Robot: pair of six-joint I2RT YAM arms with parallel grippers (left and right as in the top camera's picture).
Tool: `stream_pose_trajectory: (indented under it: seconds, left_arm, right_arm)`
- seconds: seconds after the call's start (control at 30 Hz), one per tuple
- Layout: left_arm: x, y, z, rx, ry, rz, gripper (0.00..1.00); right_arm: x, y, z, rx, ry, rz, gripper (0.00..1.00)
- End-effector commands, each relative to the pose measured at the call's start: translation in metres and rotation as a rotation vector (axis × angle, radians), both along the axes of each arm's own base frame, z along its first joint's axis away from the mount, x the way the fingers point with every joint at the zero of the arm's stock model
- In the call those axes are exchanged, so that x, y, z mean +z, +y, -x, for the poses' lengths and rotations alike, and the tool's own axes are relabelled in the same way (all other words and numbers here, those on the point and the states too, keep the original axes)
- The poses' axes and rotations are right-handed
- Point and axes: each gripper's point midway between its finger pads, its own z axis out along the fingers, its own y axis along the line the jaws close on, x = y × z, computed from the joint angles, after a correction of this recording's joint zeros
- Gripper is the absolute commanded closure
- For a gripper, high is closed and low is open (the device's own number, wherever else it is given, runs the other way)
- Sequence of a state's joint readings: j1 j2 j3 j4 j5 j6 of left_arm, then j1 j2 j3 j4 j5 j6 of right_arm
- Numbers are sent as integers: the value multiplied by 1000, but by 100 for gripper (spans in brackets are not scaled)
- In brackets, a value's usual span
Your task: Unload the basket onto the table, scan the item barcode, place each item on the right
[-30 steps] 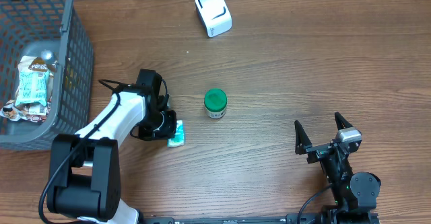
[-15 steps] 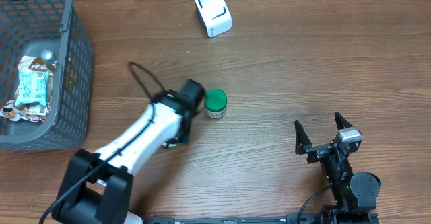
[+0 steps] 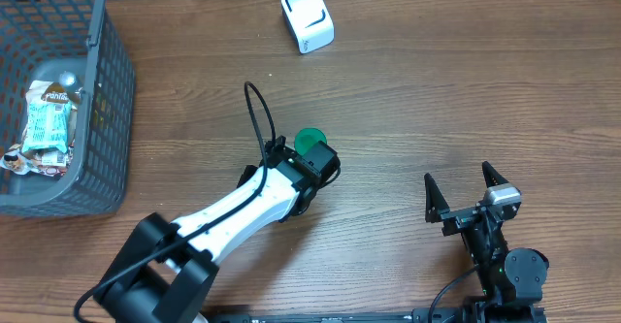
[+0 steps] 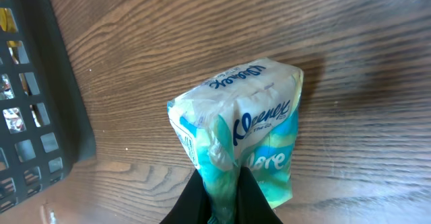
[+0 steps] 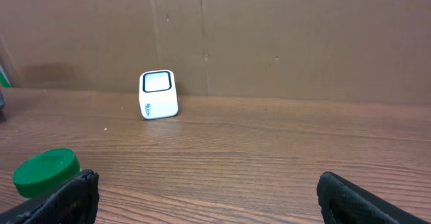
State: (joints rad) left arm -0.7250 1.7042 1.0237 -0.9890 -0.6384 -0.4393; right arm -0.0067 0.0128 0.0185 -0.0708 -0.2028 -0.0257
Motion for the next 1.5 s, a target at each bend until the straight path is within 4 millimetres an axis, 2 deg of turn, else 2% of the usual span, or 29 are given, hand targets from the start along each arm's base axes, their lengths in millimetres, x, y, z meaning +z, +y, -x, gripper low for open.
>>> stream_pose_trajectory:
  seconds: [0.0, 0.4, 0.63, 0.7, 1.07, 1.3, 1.47]
  left_arm:
    - [-3, 1, -6, 7, -15, -44, 96]
    - [-17, -8, 1, 39, 29, 18, 91]
    - [-19, -10, 3, 42, 40, 35, 67]
    - [-21, -13, 4, 46, 49, 56, 64]
    - [-19, -28, -1, 86, 37, 143, 64]
    - [-10, -41, -9, 86, 26, 194, 63]
    - [-9, -41, -11, 89, 22, 197, 62]
  right_arm:
    - [-2, -1, 0, -3, -5, 2, 0]
    - [-2, -1, 0, -3, -5, 2, 0]
    - [-2, -1, 0, -3, -5, 2, 0]
    - [-2, -1, 0, -3, -5, 2, 0]
    - [-2, -1, 0, -3, -5, 2, 0]
    - [-2, -1, 0, -3, -5, 2, 0]
    - [-2, -1, 0, -3, -5, 2, 0]
